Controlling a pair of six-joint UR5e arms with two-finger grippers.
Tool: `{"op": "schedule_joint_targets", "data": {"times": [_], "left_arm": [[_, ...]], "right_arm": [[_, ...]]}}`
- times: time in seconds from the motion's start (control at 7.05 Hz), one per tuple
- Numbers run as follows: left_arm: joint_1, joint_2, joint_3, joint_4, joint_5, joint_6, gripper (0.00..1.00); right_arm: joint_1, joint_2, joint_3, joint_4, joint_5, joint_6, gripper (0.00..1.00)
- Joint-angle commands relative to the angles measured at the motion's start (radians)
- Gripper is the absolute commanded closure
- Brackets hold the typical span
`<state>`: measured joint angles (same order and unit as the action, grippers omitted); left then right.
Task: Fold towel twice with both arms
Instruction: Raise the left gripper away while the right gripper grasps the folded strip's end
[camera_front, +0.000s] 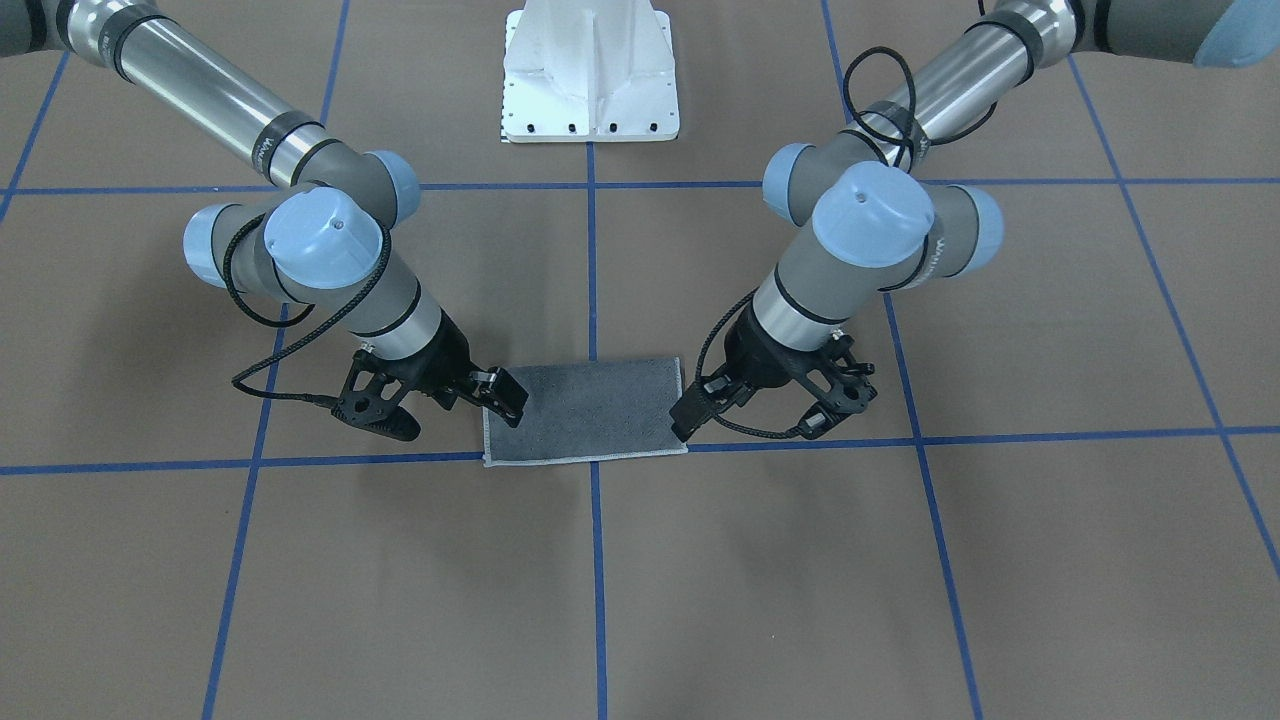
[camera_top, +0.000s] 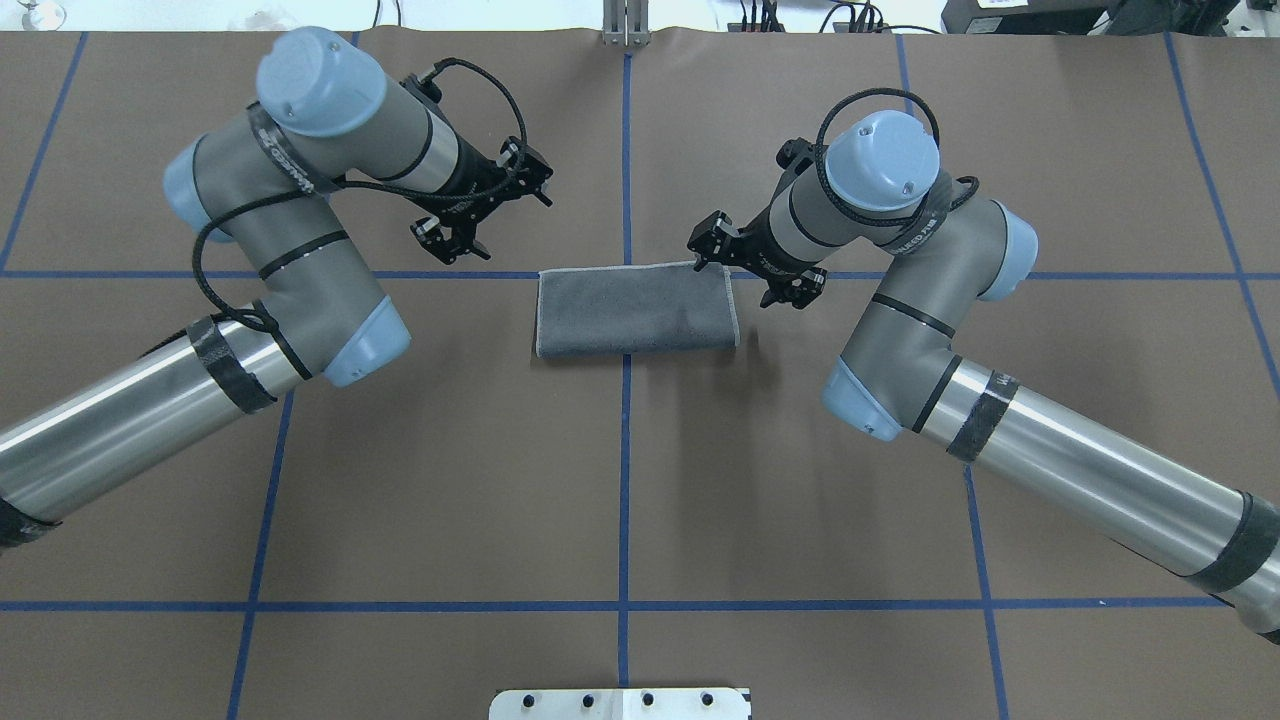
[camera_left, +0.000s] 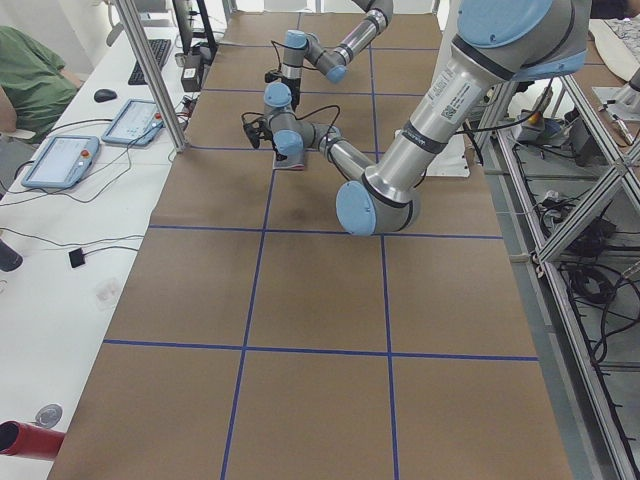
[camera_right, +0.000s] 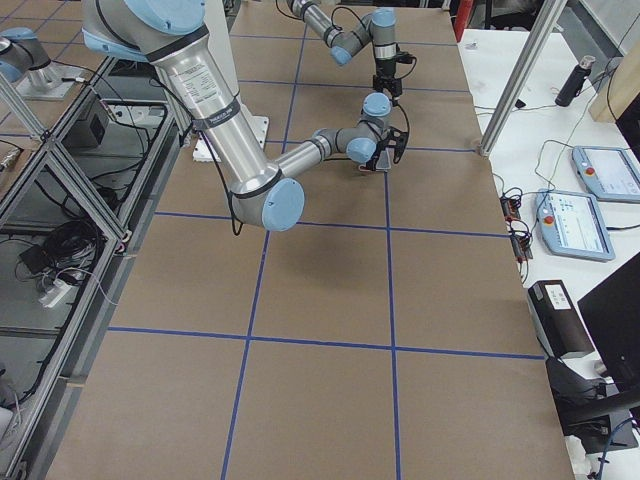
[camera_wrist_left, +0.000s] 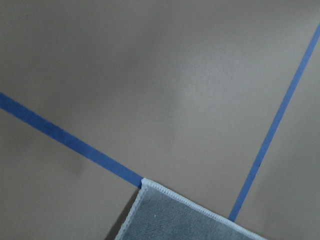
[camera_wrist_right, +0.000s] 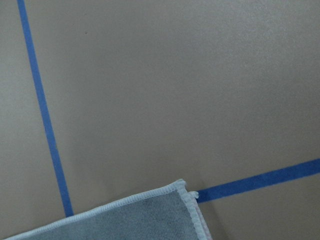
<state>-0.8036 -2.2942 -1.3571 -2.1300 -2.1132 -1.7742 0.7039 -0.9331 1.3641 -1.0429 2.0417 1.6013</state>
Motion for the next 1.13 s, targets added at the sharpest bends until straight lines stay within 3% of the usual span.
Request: {"op": "schedule_joint_targets", "data": {"times": [0.0,0.57,0.99], "left_arm": [[-0.055,0.005,0.000,0.001,-0.077,0.016,0.00],[-0.060,0.009,0.000,0.001,-0.079,0.016,0.00],[-0.062,0.009,0.000,0.001,-0.079,0.016,0.00]], "right_arm": [[-0.004,-0.012,0.039,-0.118,0.014,0.008,0.01],[-0.064,-0.012,0.058,-0.131,0.006,0.041,0.01],[-0.070,-0.013,0.055,-0.131,0.005,0.052,0.16]]}}
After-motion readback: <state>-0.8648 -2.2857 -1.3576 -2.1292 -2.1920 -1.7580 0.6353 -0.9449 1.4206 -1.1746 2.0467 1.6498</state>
